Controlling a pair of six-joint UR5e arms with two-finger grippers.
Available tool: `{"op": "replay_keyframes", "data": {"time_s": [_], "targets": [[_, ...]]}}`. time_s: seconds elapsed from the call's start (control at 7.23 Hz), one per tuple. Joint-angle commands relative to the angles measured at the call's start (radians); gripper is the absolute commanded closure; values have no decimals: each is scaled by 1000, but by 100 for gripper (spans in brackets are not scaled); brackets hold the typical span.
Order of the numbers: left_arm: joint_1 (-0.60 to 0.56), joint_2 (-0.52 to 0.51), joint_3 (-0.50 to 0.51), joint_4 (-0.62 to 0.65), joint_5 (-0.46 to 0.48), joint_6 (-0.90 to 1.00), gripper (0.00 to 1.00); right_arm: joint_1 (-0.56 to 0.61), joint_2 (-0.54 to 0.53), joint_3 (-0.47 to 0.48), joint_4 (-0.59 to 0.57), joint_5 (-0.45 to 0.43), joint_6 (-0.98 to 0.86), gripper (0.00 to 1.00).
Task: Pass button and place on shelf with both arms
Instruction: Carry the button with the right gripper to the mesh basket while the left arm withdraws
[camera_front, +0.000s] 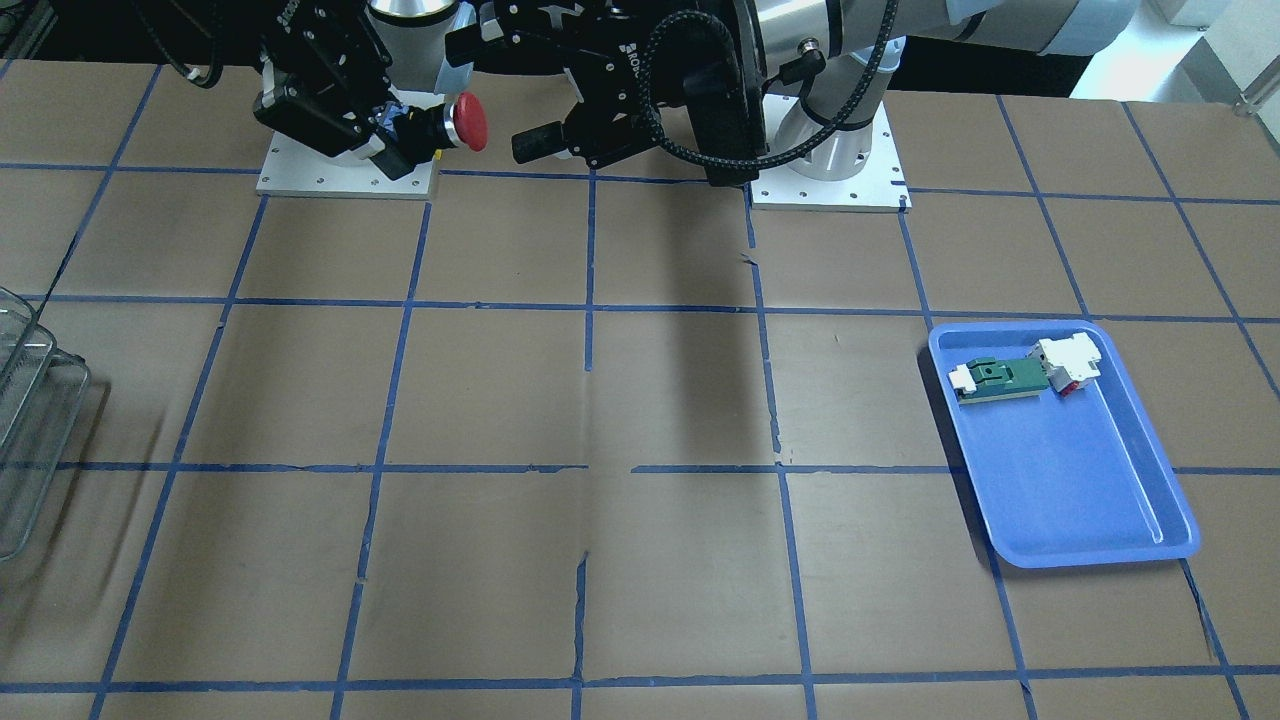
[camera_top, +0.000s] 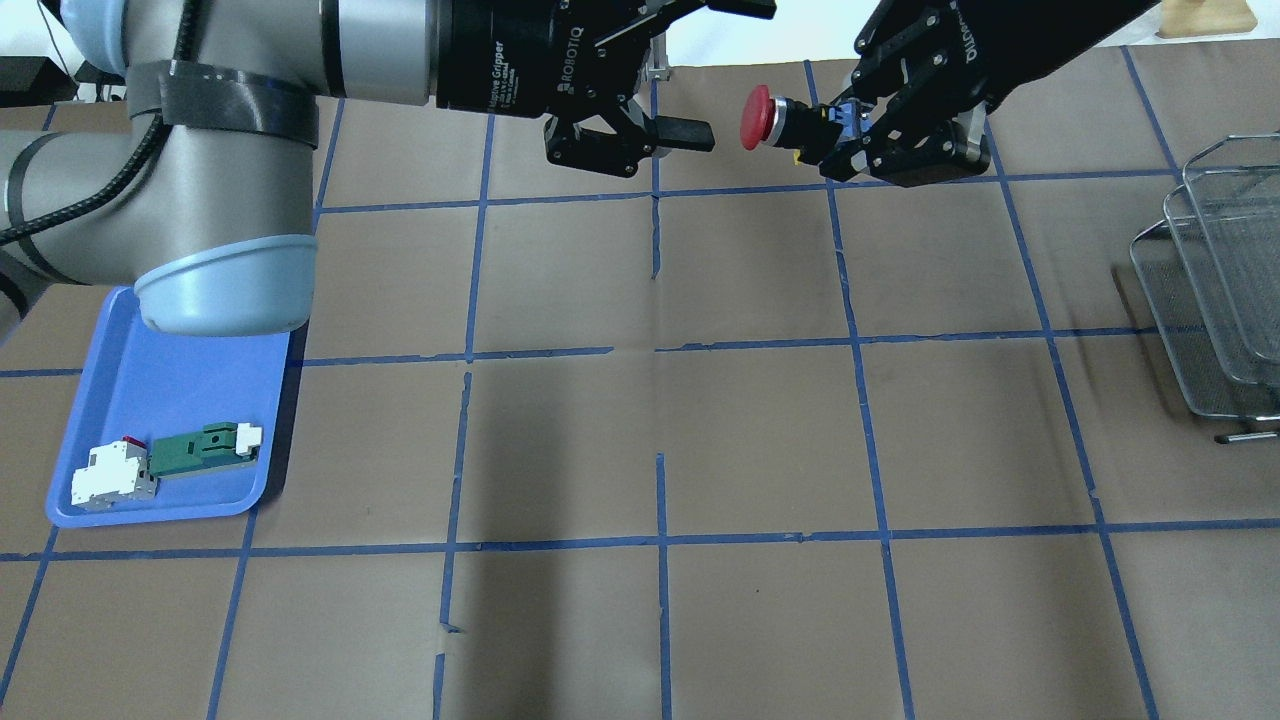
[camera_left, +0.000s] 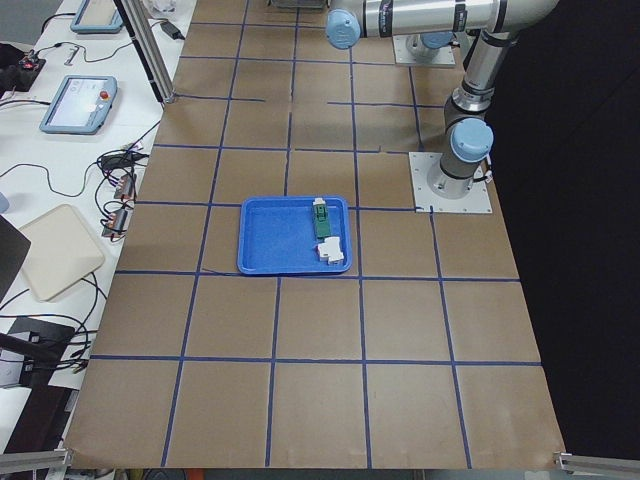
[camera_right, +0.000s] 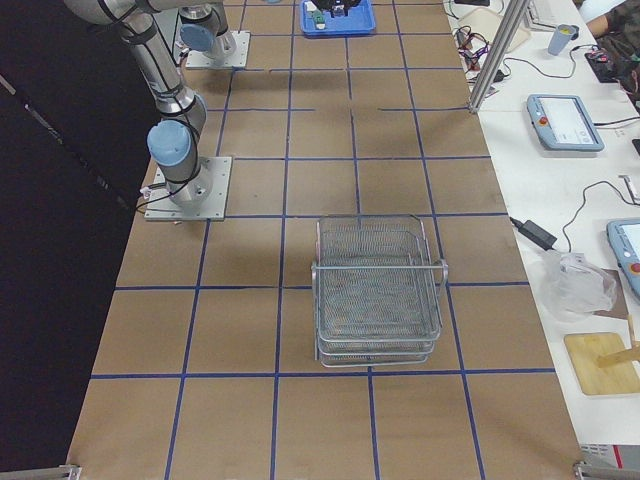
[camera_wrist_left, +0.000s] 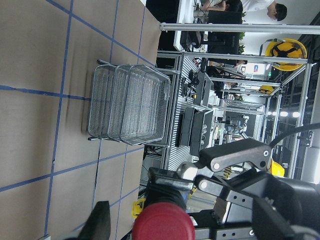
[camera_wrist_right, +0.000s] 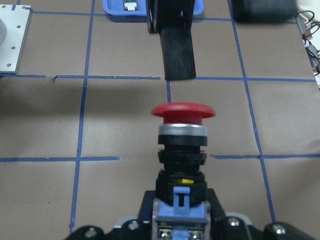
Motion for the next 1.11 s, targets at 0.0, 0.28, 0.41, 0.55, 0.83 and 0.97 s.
{"op": "replay_keyframes", "data": {"time_s": [0.0,0.28,0.41,0.55,0.83,0.97], "targets": [[20,-32,64,-14,104,13,0,-179,74,2,-22,-205,-6,100],[15,-76,70,-14,279,68,0,-342,152,-7,-69,-390,-40,100],[12,-95,75,-13,308,125,0,-421,214,-7,-138,-442,-105,100],[6,-98,69,-14,368,132,0,-498,281,-15,-193,-516,-146,100],[7,-150,72,-37,573,171,0,-595,335,-9,-286,-524,-305,100],[-3,-158,76,-112,671,173,0,-618,375,-10,-327,-533,-331,100]]}}
